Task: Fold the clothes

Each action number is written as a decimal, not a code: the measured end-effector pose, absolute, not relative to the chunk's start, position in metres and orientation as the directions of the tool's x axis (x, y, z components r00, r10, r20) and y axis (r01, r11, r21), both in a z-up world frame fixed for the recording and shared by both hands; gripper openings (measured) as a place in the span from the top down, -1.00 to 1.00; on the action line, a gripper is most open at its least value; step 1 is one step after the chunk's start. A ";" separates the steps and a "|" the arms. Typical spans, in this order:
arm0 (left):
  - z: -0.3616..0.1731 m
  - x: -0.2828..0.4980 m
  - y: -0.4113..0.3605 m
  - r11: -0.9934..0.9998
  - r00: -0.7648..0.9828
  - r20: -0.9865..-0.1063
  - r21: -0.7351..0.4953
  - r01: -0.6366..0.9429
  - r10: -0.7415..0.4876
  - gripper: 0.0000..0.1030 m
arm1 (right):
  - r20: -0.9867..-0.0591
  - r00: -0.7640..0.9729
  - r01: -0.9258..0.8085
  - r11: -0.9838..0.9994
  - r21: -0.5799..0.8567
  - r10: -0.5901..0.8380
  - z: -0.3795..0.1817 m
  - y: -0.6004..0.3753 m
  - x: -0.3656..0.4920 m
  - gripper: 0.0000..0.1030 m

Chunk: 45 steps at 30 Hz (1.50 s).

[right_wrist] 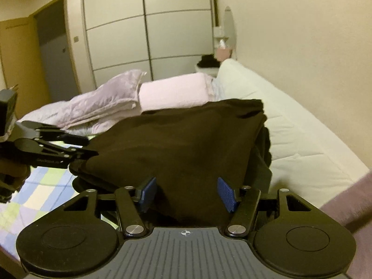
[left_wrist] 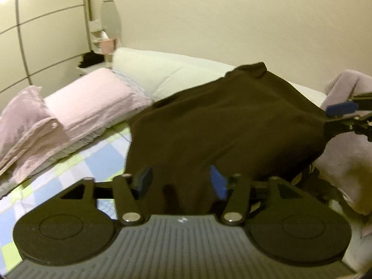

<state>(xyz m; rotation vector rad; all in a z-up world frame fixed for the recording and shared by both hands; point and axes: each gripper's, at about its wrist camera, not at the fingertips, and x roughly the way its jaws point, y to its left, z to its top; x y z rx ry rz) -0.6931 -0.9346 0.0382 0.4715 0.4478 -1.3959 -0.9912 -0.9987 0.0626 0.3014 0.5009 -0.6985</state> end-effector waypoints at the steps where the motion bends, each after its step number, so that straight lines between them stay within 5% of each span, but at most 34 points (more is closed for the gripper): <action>1: 0.040 -0.694 -0.929 0.125 0.133 -0.552 0.051 0.991 -0.823 -0.45 | -0.528 0.651 0.685 0.722 0.099 -0.546 0.062 -0.993 -0.991 -0.21; 3: 0.038 -0.694 -0.915 0.139 0.138 -0.544 0.040 0.989 -0.827 -0.63 | -0.518 0.641 0.703 0.704 0.101 -0.566 0.062 -0.981 -0.992 -0.66; 5: 0.032 -0.694 -0.902 0.133 0.121 -0.558 0.020 0.991 -0.821 -0.71 | -0.512 0.627 0.721 0.685 0.099 -0.586 0.060 -0.968 -0.992 -0.82; 20: 0.003 -0.670 -0.794 0.077 -0.004 -0.615 -0.104 0.992 -0.789 -0.91 | -0.590 0.324 0.914 0.405 -0.006 -0.739 0.045 -0.831 -0.928 -0.82; 45: 0.008 -0.661 -0.763 0.016 -0.014 -0.668 -0.038 0.999 -0.744 -0.90 | -0.646 0.260 0.949 0.314 0.033 -0.718 0.044 -0.757 -0.899 -0.82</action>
